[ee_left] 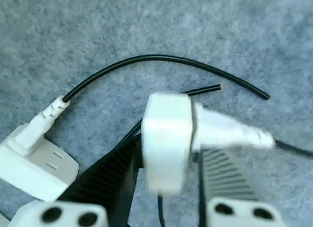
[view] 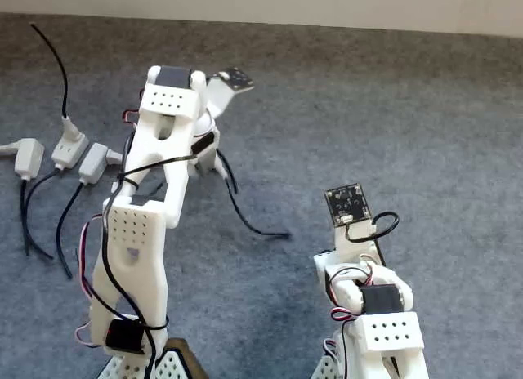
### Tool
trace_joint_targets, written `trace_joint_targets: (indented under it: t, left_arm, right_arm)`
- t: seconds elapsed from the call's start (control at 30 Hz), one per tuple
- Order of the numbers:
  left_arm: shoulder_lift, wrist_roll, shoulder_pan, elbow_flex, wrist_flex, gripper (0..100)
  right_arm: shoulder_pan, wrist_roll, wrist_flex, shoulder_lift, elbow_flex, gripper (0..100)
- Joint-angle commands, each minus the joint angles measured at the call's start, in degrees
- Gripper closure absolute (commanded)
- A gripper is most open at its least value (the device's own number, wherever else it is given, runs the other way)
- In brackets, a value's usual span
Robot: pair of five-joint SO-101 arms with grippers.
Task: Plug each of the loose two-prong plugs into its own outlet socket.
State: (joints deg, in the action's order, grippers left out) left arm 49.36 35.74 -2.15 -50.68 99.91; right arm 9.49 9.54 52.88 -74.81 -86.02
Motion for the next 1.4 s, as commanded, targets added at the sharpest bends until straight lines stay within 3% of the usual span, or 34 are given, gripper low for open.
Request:
trace_joint_targets:
  t: [0.0, 0.17, 0.4, 0.6, 0.83, 1.17, 1.37]
  left_arm:
    - [-0.66, -0.35, -0.48, -2.24, 0.97, 74]
    - [-1.63, -1.41, 0.57, -4.79, 0.88, 75]
    - [-9.10, -16.35, 5.93, -22.20, 1.05, 75]
    - [-17.36, -20.66, 8.57, -25.89, 1.32, 75]
    - [-21.67, -20.92, 11.91, -22.29, 1.32, 75]
    - [-32.40, -21.01, 11.56, -8.92, 1.32, 81]
    - [-43.12, -21.01, 11.47, 2.51, 1.05, 81]
  right_arm:
    - [-0.31, -0.35, -0.75, -0.48, 0.22, 94.7]
    - [-0.31, -0.35, -0.75, -0.48, 0.04, 94.7]
    - [-0.48, -0.35, -0.75, -0.75, -0.66, 94.7]
    - [-0.75, -0.26, -0.13, -0.75, -0.40, 94.7]
    - [-6.02, -0.44, 1.80, -5.49, 1.01, 99.4]
    - [-5.93, -0.26, 13.41, -30.99, -2.68, 99.3]
    - [-5.93, -0.18, 9.80, -28.70, -4.88, 99.2]
